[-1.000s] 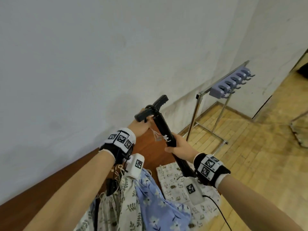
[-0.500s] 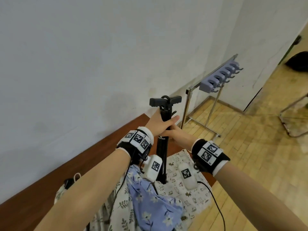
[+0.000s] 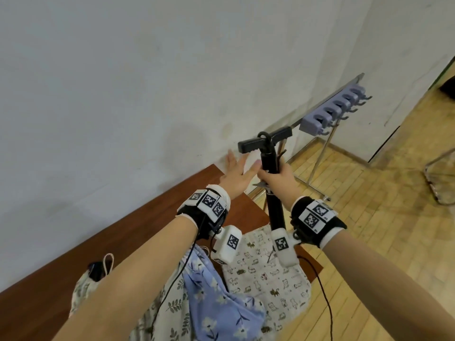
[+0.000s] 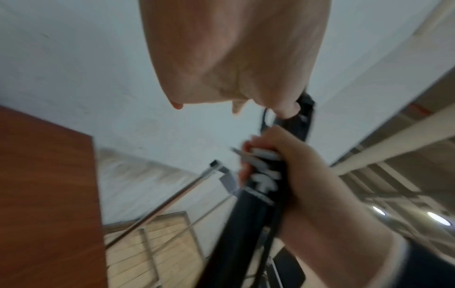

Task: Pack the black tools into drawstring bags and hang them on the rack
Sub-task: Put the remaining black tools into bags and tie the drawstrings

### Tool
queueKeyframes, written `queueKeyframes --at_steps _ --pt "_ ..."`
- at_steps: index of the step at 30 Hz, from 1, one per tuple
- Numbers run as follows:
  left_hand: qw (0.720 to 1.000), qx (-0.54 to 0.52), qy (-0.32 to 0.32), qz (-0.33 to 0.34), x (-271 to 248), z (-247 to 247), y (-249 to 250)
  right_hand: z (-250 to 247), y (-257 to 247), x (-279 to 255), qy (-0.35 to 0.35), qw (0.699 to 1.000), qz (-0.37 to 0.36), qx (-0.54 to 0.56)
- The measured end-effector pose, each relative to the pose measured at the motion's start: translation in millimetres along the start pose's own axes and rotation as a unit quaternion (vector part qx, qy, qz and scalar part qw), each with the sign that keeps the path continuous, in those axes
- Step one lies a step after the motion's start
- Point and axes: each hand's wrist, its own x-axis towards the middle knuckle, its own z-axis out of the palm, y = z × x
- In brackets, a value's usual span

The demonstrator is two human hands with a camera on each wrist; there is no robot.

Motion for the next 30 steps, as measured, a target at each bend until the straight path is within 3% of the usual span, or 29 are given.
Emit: queueKeyframes --at_steps 2,3,7,10,13,16,19,22,25,27,28,29,30 --pt "0.995 -0.06 0.037 -0.064 7.8 -2.6 -31.0 -15.1 3.0 11.7 0.016 1.0 0.023 0.008" --pt "0.993 -0.046 0.022 -0.103 10.8 -0.5 -52.1 -22.4 6.4 16.3 0.023 0.999 0.038 0.012" --pt "0.949 0.162 -0.119 -0.245 13.4 29.6 -133.9 -43.5 25.1 27.5 0.02 0.994 0.099 0.035" --pt "0.885 0.356 -0.178 -0.241 8.4 58.0 -179.3 -53.0 46.1 33.1 0.032 0.99 0.135 0.032" --pt "0.844 0.447 -0.195 -0.222 4.6 80.9 -223.6 -61.4 65.1 42.1 0.043 0.981 0.185 0.039" --pt "0.853 0.448 -0.201 -0.176 3.3 90.4 -219.5 -68.1 79.3 46.5 0.039 0.977 0.203 0.046" --pt "0.897 0.354 -0.23 -0.129 15.9 84.4 -188.4 -73.0 81.2 45.6 0.04 0.978 0.2 0.05" --pt "0.957 0.225 -0.174 -0.057 34.8 56.1 -148.8 -72.2 76.5 46.4 0.025 0.976 0.211 0.048" --pt "0.987 0.122 -0.101 0.031 50.2 12.6 -85.2 -66.0 72.5 52.6 0.006 0.973 0.222 0.06" --pt "0.979 0.149 -0.068 0.124 59.9 -20.8 -42.1 -58.2 68.3 54.4 -0.008 0.974 0.216 0.067" --pt "0.959 0.197 -0.051 0.196 65.5 -35.9 -25.4 -53.7 65.4 54.1 -0.017 0.976 0.208 0.067" --pt "0.925 0.264 -0.034 0.27 70.1 -50.4 -10.0 -49.3 63.6 53.8 -0.023 0.977 0.201 0.063" --pt "0.871 0.349 -0.015 0.345 72.9 -63.2 3.2 -45.2 62.7 53.6 -0.024 0.979 0.195 0.061"
